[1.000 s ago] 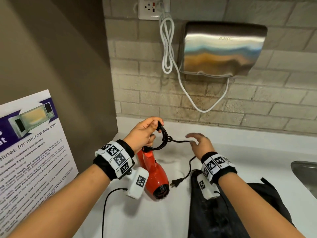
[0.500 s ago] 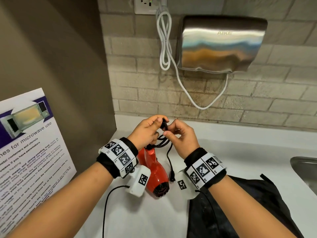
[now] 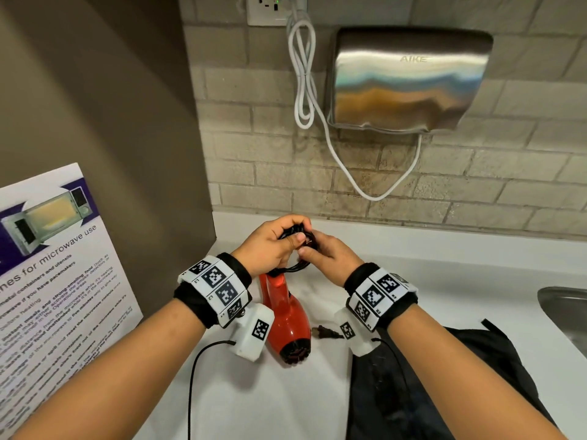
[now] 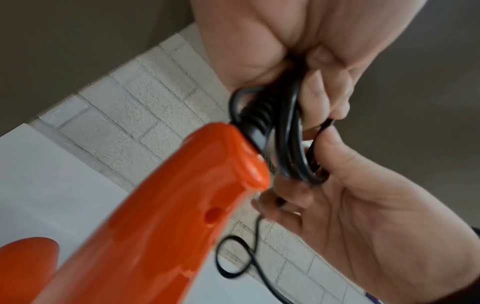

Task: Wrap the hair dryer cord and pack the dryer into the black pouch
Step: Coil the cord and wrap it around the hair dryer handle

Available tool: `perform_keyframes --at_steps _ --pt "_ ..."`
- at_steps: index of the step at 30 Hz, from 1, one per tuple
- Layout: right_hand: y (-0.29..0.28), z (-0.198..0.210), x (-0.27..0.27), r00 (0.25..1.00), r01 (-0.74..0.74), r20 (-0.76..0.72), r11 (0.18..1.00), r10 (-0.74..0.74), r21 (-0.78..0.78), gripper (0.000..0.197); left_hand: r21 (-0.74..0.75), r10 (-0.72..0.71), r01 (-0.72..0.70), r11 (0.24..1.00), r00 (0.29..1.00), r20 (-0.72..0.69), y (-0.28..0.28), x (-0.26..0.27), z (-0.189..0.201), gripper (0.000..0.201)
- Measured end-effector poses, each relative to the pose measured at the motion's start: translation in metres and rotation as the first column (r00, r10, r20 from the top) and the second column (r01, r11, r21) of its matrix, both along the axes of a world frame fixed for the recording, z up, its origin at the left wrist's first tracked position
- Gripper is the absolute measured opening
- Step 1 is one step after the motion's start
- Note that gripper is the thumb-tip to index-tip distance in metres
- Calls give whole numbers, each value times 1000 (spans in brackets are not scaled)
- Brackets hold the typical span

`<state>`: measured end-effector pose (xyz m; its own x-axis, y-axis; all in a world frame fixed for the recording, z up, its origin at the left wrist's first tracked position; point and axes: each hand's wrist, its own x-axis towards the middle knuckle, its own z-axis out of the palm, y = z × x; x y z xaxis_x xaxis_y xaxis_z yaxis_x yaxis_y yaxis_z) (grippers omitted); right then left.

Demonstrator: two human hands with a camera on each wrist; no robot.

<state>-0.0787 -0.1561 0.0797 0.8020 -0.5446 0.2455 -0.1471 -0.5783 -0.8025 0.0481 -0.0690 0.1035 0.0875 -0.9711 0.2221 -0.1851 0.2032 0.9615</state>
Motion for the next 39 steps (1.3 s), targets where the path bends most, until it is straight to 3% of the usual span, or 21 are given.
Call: perform_keyframes --at_steps 6,10,16,19,22,28,31,36,37,39 --pt "-5 -1 -9 996 16 83 995 -24 97 17 -3 64 -64 998 998 24 2 5 1 23" --pt "-13 6 -8 989 148 45 977 -143 -154 20 -14 71 -70 997 995 74 3 0 3 22" --pt "-5 29 -7 938 313 41 792 -344 -525 21 -58 165 -160 985 981 104 1 -8 10 17" --pt "0 40 -9 892 392 106 639 -439 -661 21 -14 183 -182 983 975 123 0 -10 11 14" --pt "3 46 -7 884 425 194 557 -426 -714 18 68 147 -156 985 983 114 -2 -6 9 28" --pt "14 53 -5 901 401 258 447 -348 -800 28 114 7 -21 993 992 124 2 -8 14 22" --pt "17 52 -7 915 385 255 483 -314 -786 31 47 72 -79 996 988 138 6 -12 16 19" --pt "6 41 -21 916 401 179 817 -359 -415 16 -23 297 -297 955 954 23 -2 -2 8 26" --pt "5 37 -24 924 380 126 843 -360 -380 15 -23 321 -321 947 947 1 -4 0 7 25" --pt "3 27 -32 911 347 -38 815 -410 -463 18 -20 346 -347 938 937 -44 -5 1 6 23"
